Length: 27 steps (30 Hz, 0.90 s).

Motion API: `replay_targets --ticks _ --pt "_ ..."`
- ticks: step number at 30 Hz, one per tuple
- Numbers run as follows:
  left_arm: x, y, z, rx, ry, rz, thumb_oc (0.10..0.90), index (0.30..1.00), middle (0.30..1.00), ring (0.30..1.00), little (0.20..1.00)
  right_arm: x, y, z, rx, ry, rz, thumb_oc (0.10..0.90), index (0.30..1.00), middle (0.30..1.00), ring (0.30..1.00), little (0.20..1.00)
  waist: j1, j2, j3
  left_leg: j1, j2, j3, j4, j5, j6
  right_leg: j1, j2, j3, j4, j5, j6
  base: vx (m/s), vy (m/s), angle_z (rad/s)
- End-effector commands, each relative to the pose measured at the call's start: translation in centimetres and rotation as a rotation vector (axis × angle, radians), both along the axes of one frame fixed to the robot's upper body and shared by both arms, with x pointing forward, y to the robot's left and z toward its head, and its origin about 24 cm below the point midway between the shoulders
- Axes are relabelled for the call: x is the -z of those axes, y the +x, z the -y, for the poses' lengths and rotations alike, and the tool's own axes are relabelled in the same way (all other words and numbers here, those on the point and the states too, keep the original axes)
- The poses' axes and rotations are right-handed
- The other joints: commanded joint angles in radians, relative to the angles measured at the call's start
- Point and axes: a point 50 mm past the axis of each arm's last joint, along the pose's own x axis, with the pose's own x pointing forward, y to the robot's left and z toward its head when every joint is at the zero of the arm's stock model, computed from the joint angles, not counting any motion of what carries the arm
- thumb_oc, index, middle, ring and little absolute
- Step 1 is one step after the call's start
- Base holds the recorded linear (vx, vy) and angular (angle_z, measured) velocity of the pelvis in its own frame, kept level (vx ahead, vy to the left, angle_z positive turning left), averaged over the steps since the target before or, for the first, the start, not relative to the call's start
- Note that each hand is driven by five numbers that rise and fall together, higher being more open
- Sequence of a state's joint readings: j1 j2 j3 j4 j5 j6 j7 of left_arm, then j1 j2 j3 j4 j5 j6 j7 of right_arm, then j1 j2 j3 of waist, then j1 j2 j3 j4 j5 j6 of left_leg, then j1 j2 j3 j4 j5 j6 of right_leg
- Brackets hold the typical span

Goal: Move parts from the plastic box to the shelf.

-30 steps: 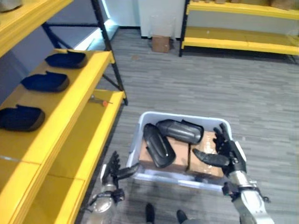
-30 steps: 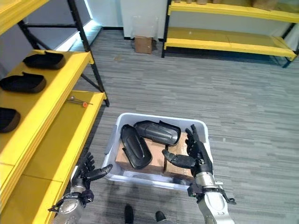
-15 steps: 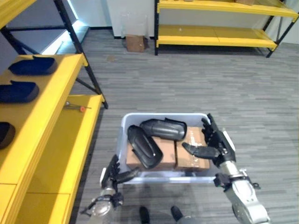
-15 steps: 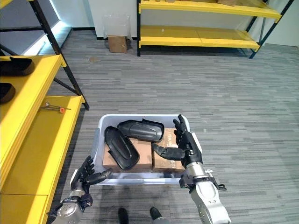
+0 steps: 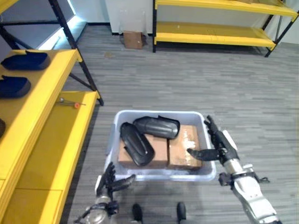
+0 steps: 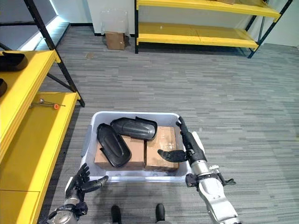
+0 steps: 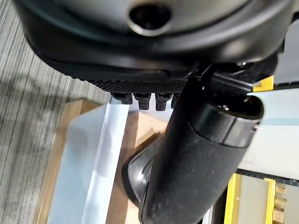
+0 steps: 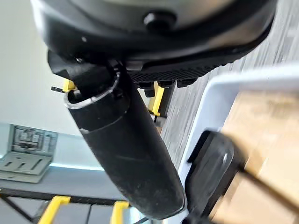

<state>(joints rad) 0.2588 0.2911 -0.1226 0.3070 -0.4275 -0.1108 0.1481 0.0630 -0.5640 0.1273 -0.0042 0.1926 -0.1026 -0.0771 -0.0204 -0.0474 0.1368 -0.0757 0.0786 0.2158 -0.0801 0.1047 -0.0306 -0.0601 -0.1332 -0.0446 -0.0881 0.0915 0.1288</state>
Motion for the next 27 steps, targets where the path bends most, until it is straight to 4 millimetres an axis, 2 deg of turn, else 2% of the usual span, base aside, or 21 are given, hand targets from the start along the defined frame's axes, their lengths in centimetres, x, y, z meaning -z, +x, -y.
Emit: replay_targets --ticks 1,3,6,7,9,11,12,15,20,21,22,27 --pt "-3.8 3.7 0.3 0.105 0.005 0.225 0.9 1.0 1.0 1.0 1.0 -5.5 2.9 1.1 0.031 -0.117 0.268 0.9 1.0 1.0 1.0 1.0 0.029 -0.015 -0.014 -0.012 -0.011 -0.048 0.022 -0.046 -0.008 -0.069 -0.02 -0.029 0.086 -0.014 0.026 -0.05 -0.147 0.21" --pt "-4.0 3.9 0.6 0.122 -0.004 0.232 0.9 1.0 1.0 1.0 1.0 -6.1 4.2 2.0 0.053 -0.209 0.264 0.9 1.0 1.0 1.0 1.0 0.035 -0.005 0.008 -0.027 -0.001 -0.054 0.017 -0.03 -0.016 -0.079 -0.014 -0.039 0.083 -0.014 0.022 -0.08 -0.117 0.16" --pt "-4.3 4.3 1.0 0.146 -0.01 0.249 0.9 1.0 1.0 1.0 1.0 -8.4 5.9 3.2 0.088 -0.392 0.312 0.9 1.0 1.0 1.0 1.0 0.055 0.01 0.051 -0.059 0.015 -0.065 0.007 0.001 -0.03 -0.105 -0.004 -0.05 0.086 -0.015 0.017 -0.08 -0.082 0.15" --pt "-4.3 4.3 1.0 0.144 -0.012 0.252 0.9 1.0 1.0 1.0 1.0 -8.5 6.1 3.1 0.087 -0.393 0.315 0.9 1.0 1.0 1.0 1.0 0.052 0.012 0.052 -0.059 0.016 -0.065 0.007 0.002 -0.03 -0.107 -0.004 -0.051 0.088 -0.016 0.016 -0.11 -0.084 0.03" --pt "-4.9 5.0 1.4 0.16 -0.013 0.282 0.9 1.0 1.0 1.0 1.0 -11.2 7.7 3.7 0.142 -0.567 0.396 0.9 1.0 1.0 1.0 1.0 0.064 0.022 0.086 -0.091 0.026 -0.074 0.002 0.021 -0.039 -0.138 0.005 -0.057 0.096 -0.014 0.011 -0.1 -0.074 0.08" --pt "-5.0 5.2 1.7 0.163 -0.016 0.29 0.9 1.0 1.0 1.0 1.0 -12.0 8.2 3.8 0.154 -0.636 0.418 0.9 1.0 1.0 1.0 1.0 0.068 0.026 0.097 -0.098 0.03 -0.077 -0.001 0.027 -0.042 -0.144 0.007 -0.061 0.098 -0.012 0.011 -0.06 -0.071 0.05" --pt "-5.5 5.8 2.6 0.185 -0.026 0.32 0.9 1.0 1.0 1.0 1.0 -14.8 9.5 4.3 0.183 -0.908 0.47 0.9 1.0 1.0 1.0 1.0 0.084 0.032 0.134 -0.127 0.041 -0.087 -0.007 0.046 -0.053 -0.17 0.014 -0.069 0.103 -0.009 0.007 -0.07 -0.08 0.02" --pt "-5.8 6.2 2.9 0.185 -0.034 0.335 0.9 1.0 1.0 1.0 1.0 -16.1 10.2 4.2 0.192 -0.991 0.491 0.9 1.0 1.0 1.0 1.0 0.089 0.038 0.152 -0.143 0.046 -0.092 -0.007 0.054 -0.058 -0.185 0.018 -0.07 0.107 -0.008 0.003 -0.06 -0.056 0.08" --pt "-6.5 6.8 2.8 0.179 -0.021 0.366 0.9 1.0 1.0 1.0 1.0 -18.5 11.2 3.6 0.188 -1.272 0.538 0.9 1.0 1.0 1.0 1.0 0.102 0.047 0.192 -0.176 0.053 -0.099 -0.006 0.065 -0.066 -0.222 0.024 -0.074 0.126 -0.01 -0.004 -0.04 -0.029 0.06" --pt "-6.5 6.8 2.8 0.178 -0.022 0.367 0.9 1.0 1.0 1.0 1.0 -18.5 11.2 3.6 0.187 -1.272 0.538 0.9 1.0 1.0 1.0 1.0 0.101 0.048 0.192 -0.176 0.053 -0.1 -0.006 0.065 -0.066 -0.223 0.024 -0.074 0.126 -0.01 -0.004 -0.03 -0.03 0.12" --pt "-6.7 7.0 2.6 0.168 -0.006 0.374 0.9 1.0 1.0 1.0 1.0 -20.0 11.5 2.9 0.203 -1.356 0.591 0.9 1.0 1.0 1.0 1.0 0.108 0.05 0.208 -0.193 0.053 -0.104 -0.005 0.07 -0.069 -0.244 0.027 -0.073 0.136 -0.009 -0.006 -0.03 -0.026 0.13" --pt "-7.1 7.4 2.6 0.166 0.008 0.394 0.9 1.0 1.0 1.0 1.0 -22.5 12.0 2.3 0.247 -1.495 0.659 0.9 1.0 1.0 1.0 1.0 0.114 0.052 0.226 -0.216 0.054 -0.103 -0.005 0.076 -0.073 -0.275 0.029 -0.073 0.15 -0.01 -0.01 -0.01 -0.008 0.03"
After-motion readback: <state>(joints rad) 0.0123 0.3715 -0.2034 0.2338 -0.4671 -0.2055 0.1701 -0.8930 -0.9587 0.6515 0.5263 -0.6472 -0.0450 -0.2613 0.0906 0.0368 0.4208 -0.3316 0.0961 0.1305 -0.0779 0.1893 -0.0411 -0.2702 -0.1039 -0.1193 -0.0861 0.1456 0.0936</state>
